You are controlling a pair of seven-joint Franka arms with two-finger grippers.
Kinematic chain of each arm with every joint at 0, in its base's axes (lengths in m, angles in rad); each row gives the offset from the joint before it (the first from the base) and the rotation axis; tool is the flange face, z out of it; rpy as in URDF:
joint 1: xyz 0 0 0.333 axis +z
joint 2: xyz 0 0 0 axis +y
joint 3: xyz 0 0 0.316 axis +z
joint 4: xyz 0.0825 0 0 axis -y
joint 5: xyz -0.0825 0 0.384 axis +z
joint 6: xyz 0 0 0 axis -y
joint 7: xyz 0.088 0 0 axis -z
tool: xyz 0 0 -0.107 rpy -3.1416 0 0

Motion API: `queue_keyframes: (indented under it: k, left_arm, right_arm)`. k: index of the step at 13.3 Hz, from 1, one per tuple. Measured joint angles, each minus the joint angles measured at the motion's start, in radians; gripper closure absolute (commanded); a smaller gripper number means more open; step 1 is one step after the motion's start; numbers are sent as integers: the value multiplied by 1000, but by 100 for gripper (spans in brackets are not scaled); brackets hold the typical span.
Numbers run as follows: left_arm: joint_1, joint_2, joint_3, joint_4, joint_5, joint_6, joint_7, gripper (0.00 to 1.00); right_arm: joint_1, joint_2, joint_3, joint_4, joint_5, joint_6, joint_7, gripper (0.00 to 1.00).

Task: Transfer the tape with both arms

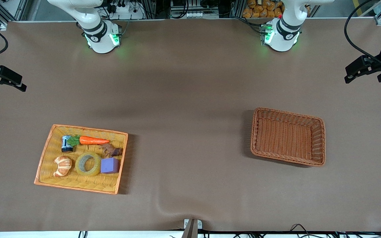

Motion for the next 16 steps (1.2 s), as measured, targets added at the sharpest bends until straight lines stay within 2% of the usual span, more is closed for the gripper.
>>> queue_keyframes:
  k: [16]
  left_arm:
    - [-2,23,-2,-4,-1,-6,80,0]
  right_arm:
    - [0,17,4,-3,0,0,-2,0]
